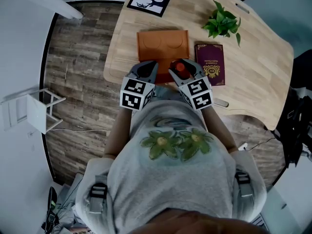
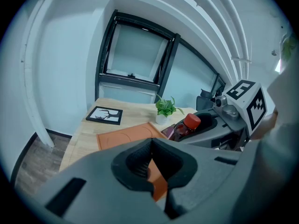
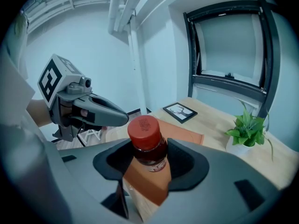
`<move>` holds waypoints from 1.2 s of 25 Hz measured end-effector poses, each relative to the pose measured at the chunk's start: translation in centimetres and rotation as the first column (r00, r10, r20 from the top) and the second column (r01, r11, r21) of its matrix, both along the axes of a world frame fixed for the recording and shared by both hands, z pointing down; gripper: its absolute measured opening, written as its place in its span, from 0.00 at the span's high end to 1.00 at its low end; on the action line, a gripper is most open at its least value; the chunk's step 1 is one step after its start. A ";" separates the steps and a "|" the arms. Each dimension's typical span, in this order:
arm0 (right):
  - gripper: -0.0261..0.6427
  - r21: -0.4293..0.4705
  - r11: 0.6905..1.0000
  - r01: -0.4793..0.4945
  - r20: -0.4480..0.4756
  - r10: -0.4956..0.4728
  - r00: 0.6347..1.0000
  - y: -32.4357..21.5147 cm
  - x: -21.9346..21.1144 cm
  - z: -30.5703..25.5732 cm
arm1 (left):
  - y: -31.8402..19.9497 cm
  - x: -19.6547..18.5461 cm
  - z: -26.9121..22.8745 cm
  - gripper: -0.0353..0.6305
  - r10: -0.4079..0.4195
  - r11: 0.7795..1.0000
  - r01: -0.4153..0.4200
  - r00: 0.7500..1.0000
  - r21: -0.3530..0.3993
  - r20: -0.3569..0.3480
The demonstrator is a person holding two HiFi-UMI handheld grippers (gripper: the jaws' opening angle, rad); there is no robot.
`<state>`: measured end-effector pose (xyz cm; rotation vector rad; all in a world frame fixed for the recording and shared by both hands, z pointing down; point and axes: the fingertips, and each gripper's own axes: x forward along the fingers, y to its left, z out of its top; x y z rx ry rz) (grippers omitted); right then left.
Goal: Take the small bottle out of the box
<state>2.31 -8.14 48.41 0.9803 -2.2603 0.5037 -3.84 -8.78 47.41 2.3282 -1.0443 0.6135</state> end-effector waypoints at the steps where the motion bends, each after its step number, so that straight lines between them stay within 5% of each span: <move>1: 0.63 0.004 1.000 0.001 0.002 -0.001 1.000 0.0 0.0 -0.2 | 0.0 0.0 0.0 0.94 0.000 1.000 0.000 1.000 0.001 0.000; 30: 0.63 0.139 0.990 -0.007 0.160 -0.015 0.987 -0.6 -1.5 -7.8 | 0.1 0.1 -1.5 0.94 0.022 0.999 -0.020 0.999 0.035 -0.043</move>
